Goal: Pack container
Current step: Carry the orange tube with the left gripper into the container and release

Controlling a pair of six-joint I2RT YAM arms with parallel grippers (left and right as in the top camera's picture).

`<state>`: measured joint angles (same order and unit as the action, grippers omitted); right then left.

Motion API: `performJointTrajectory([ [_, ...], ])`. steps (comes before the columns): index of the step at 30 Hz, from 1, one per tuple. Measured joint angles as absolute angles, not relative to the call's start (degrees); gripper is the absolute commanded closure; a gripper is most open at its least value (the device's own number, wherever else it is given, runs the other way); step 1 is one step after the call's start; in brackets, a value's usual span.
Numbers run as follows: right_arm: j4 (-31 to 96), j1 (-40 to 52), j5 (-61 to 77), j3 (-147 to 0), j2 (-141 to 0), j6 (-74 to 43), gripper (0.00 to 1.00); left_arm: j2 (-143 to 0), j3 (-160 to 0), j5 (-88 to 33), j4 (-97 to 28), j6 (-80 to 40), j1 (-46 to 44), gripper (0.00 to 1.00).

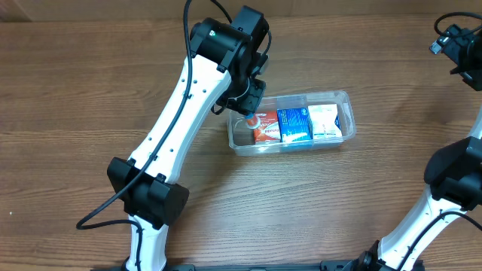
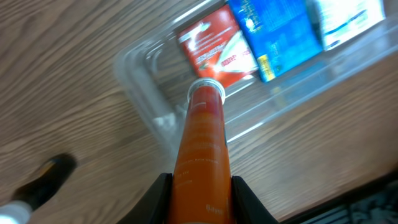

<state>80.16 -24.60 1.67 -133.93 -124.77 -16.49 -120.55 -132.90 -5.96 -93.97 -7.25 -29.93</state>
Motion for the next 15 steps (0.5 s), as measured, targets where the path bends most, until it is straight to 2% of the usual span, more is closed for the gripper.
performJointTrajectory([
  [9, 80.2, -24.6, 1.7, -133.9, -124.8, -16.5, 0.0, -128.9, -132.9, -1.0, -91.7, -5.3, -29.9, 0.84],
  [15, 80.2, -24.6, 1.7, -133.9, -124.8, -16.5, 0.0, -133.4, -132.9, -0.3, -87.5, -5.3, -29.9, 0.79],
])
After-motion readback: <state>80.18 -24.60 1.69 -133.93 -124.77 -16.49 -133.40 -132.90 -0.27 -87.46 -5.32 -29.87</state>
